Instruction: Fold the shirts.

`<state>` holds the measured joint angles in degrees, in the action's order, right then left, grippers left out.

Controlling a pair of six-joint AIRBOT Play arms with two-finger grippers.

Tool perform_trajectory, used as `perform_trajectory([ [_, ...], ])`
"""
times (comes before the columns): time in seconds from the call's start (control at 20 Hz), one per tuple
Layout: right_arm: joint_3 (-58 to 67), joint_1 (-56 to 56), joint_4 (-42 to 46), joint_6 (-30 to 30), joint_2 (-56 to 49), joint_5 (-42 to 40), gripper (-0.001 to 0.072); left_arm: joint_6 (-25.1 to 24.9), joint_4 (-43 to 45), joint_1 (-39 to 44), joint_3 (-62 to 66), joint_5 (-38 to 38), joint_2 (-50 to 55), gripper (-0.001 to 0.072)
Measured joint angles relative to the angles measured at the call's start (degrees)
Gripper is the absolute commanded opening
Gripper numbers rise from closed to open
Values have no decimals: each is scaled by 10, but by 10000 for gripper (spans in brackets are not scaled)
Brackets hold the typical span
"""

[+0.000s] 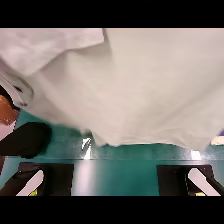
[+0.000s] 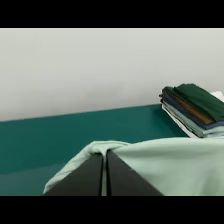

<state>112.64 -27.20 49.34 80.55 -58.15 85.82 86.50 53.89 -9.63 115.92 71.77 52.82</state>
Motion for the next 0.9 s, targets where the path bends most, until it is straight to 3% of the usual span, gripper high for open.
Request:
perform_trajectory([
  [0.35, -130, 176, 183, 40, -185, 37, 19, -20, 59, 45, -149, 40, 196, 23],
  [0.6, -120, 238, 217, 44, -333, -30, 19, -35, 112, 82, -174, -14, 363, 24],
  [0.9, -29, 255, 223, 33, -410, -74, 19, -43, 129, 69, -164, -68, 419, 23],
])
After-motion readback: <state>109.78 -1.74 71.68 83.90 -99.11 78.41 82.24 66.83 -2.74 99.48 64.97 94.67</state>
